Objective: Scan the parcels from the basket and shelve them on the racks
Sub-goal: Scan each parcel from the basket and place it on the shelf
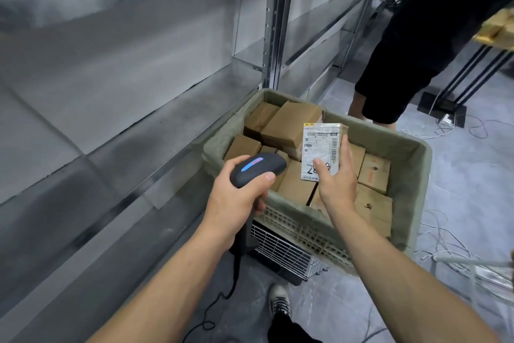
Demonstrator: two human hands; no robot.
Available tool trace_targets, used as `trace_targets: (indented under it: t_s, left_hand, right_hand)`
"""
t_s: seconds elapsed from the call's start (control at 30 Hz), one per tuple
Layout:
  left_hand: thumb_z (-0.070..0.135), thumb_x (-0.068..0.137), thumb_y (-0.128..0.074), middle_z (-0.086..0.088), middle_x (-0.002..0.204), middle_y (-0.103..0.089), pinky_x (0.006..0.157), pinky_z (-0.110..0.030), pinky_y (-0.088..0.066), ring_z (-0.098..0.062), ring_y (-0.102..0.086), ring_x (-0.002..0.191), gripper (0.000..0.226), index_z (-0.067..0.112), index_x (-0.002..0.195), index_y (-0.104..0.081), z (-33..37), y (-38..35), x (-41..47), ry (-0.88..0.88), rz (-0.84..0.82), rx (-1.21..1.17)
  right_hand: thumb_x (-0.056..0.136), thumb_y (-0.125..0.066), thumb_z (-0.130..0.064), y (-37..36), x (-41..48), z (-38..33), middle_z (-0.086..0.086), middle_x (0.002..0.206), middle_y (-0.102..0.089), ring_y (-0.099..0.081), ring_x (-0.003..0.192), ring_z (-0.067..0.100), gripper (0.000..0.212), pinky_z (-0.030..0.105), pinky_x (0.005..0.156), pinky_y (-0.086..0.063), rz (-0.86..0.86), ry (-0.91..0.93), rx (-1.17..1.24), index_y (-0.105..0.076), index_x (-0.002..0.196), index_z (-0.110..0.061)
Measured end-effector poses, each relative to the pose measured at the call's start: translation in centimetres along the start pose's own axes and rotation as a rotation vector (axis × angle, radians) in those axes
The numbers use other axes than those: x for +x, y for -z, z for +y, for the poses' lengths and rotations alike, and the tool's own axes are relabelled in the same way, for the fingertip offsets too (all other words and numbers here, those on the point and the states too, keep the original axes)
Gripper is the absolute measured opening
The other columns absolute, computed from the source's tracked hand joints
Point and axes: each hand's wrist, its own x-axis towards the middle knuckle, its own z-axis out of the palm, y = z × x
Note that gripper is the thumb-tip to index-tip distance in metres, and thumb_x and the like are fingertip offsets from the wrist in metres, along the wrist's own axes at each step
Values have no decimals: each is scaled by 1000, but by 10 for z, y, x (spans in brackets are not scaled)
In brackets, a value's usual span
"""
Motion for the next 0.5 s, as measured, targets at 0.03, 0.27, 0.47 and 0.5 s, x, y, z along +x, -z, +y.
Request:
trace_targets:
  t_s: [0.03, 0.27, 0.47, 0.5]
  left_hand:
    - [31, 71, -79, -7, 70, -65, 62, -39, -48, -25, -56, 59, 50, 27, 118, -61, 0, 2, -4, 1, 4, 1]
    - [44, 60, -81, -3, 76, -69, 60, -37, -51, -22, -59, 58, 61, 32, 117, -61, 1, 18, -25, -53, 95, 28]
    - [39, 63, -83, -2, 84, -71, 59, -34, -53, -19, -61, 59, 58, 32, 116, -62, 10, 37, -56, -132, 288, 44]
    - [37, 65, -82, -1, 82, -70, 58, -33, -53, -19, -60, 60, 57, 29, 118, -61, 12, 40, -63, -146, 331, 45]
  right_hand:
    - [95, -67, -24, 1, -3, -2, -7, 161, -33, -32, 147, 15, 78, 47, 122, -29, -2, 5, -4, -23, 160, -34]
    - [96, -66, -20, -5, -20, -30, -8, 165, -26, -25, 150, 10, 78, 35, 124, -20, -100, 69, 52, -23, 160, -29]
    - [95, -67, -23, -24, -33, -55, -9, 163, -29, -30, 148, 13, 79, 47, 123, -27, -256, 152, 149, -23, 160, -34]
    - [95, -68, -22, -27, -36, -59, -9, 163, -30, -31, 147, 13, 80, 47, 123, -27, -293, 164, 171, -23, 160, -35]
